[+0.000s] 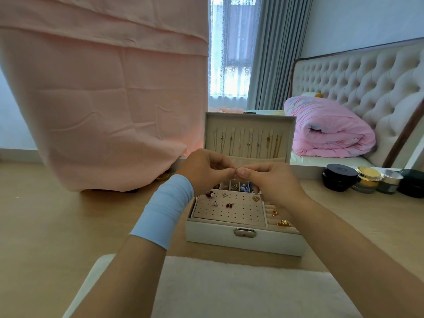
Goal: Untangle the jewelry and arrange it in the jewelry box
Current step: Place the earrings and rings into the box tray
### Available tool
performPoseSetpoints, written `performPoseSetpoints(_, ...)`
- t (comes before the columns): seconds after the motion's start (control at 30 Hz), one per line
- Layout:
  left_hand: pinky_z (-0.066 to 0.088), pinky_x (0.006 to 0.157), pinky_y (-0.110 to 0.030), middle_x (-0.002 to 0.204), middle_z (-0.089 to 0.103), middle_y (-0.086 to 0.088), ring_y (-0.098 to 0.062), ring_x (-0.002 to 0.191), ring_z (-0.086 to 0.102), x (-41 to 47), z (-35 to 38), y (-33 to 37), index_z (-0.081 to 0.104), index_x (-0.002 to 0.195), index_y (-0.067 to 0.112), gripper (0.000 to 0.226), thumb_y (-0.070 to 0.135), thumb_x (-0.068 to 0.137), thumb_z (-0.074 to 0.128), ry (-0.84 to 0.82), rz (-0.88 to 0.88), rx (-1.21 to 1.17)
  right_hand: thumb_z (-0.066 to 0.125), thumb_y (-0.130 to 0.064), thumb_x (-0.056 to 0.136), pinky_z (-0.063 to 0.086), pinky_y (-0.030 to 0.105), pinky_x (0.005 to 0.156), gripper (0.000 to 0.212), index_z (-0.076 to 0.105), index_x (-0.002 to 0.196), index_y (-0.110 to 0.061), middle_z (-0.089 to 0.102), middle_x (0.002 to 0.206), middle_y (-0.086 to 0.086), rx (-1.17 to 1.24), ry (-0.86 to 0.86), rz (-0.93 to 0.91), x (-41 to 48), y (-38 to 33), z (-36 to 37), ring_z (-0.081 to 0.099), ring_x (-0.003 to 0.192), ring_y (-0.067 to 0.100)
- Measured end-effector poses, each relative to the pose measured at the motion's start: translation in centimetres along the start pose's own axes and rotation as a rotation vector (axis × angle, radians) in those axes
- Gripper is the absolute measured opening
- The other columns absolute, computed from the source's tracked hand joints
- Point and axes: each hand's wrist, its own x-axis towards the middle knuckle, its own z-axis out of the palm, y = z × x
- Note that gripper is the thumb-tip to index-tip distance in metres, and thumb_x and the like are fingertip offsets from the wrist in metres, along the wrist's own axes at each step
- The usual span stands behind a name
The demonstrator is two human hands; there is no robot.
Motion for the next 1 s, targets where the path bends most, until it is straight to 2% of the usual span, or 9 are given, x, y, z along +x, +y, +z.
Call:
performPoseSetpoints(0.1,0.056,0.071,-0.026,0.071,0.072,0.012,-0.003,0.068,0.064,0.0,-0.3,0.2,0.078,0.082,0.026,0.008,0.022,0.084,0.071,-0.037,0.009,0.093,0.071,-0.030,0.092,0.042,0.018,0.052,0.011,0.081,0.090,-0.025,0.072,0.066,-0.014,-0.008,-0.027,0.055,-0.2,0.0,0.2,0.052,0.054,0.002)
performPoseSetpoints(0.2,0.049,0.070,-0.020,0.070,0.069,0.018,0.005,0.063,0.059,-0.1,-1.3,0.5,0.077,0.085,0.029,0.006,0.025,0.084,0.073,-0.159,-0.061,0.176,0.074,-0.029,0.089,0.043,0.016,0.062,0.009,0.081,0.084,-0.029,0.073,0.072,-0.018,-0.135,0.015,-0.068,-0.2,0.4,0.4,0.063,0.067,-0.010)
performPoseSetpoints(0.3,0.046,0.072,-0.019,0.070,0.067,0.020,0.005,0.066,0.060,-0.3,-2.6,0.4,0.074,0.082,0.034,0.008,0.026,0.083,0.075,-0.266,-0.180,0.300,0.075,-0.029,0.088,0.043,0.010,0.066,0.007,0.081,0.090,-0.033,0.074,0.082,-0.018,-0.432,-0.051,-0.275,-0.8,0.7,1.2,0.065,0.079,-0.006)
performPoseSetpoints(0.37,0.045,0.074,-0.020,0.072,0.065,0.022,0.004,0.070,0.058,-0.4,-2.7,0.3,0.074,0.083,0.034,0.011,0.024,0.082,0.076,-0.297,-0.226,0.388,0.074,-0.033,0.088,0.045,0.017,0.070,0.009,0.080,0.093,-0.035,0.073,0.090,-0.020,-0.685,-0.103,-0.418,-1.2,1.2,1.8,0.062,0.084,-0.002)
performPoseSetpoints(0.47,0.052,0.083,-0.025,0.076,0.065,0.022,0.000,0.078,0.060,-0.3,-2.2,0.3,0.076,0.084,0.034,0.010,0.026,0.079,0.078,-0.321,-0.250,0.468,0.073,-0.036,0.088,0.039,0.023,0.063,0.008,0.080,0.092,-0.037,0.070,0.094,-0.020,-0.913,-0.135,-0.636,-1.3,2.0,2.2,0.063,0.084,0.004)
performPoseSetpoints(0.57,0.053,0.090,-0.028,0.081,0.065,0.022,-0.005,0.088,0.063,-0.3,-1.6,0.3,0.076,0.089,0.035,0.011,0.031,0.079,0.077,-0.379,-0.268,0.568,0.078,-0.031,0.082,0.036,0.021,0.055,0.007,0.081,0.087,-0.036,0.068,0.085,-0.018,-0.932,-0.140,-0.736,-1.1,2.4,2.3,0.065,0.073,0.008)
performPoseSetpoints(0.73,0.050,0.081,-0.024,0.076,0.061,0.021,-0.006,0.082,0.059,-0.3,-1.2,0.2,0.077,0.094,0.030,0.014,0.024,0.081,0.076,-0.430,-0.299,0.561,0.079,-0.026,0.076,0.049,0.027,0.048,0.007,0.079,0.079,-0.033,0.066,0.080,-0.015,-0.905,-0.163,-0.815,-0.7,2.7,2.0,0.064,0.065,0.012)
performPoseSetpoints(0.87,0.051,0.082,-0.026,0.079,0.062,0.018,-0.008,0.084,0.060,-0.2,-1.1,0.1,0.076,0.094,0.029,0.014,0.023,0.082,0.075,-0.423,-0.302,0.557,0.072,-0.030,0.080,0.052,0.031,0.047,0.007,0.078,0.076,-0.031,0.066,0.079,-0.014,-0.925,-0.190,-0.829,-0.8,2.6,2.0,0.063,0.065,0.011)
performPoseSetpoints(1.0,0.052,0.085,-0.027,0.078,0.062,0.019,-0.010,0.088,0.062,-0.1,-1.0,-0.1,0.076,0.092,0.029,0.012,0.023,0.082,0.076,-0.424,-0.306,0.549,0.064,-0.037,0.090,0.054,0.032,0.065,0.014,0.078,0.092,-0.036,0.067,0.094,-0.017,-1.002,-0.306,-0.692,-1.1,1.7,1.8,0.064,0.083,0.006)
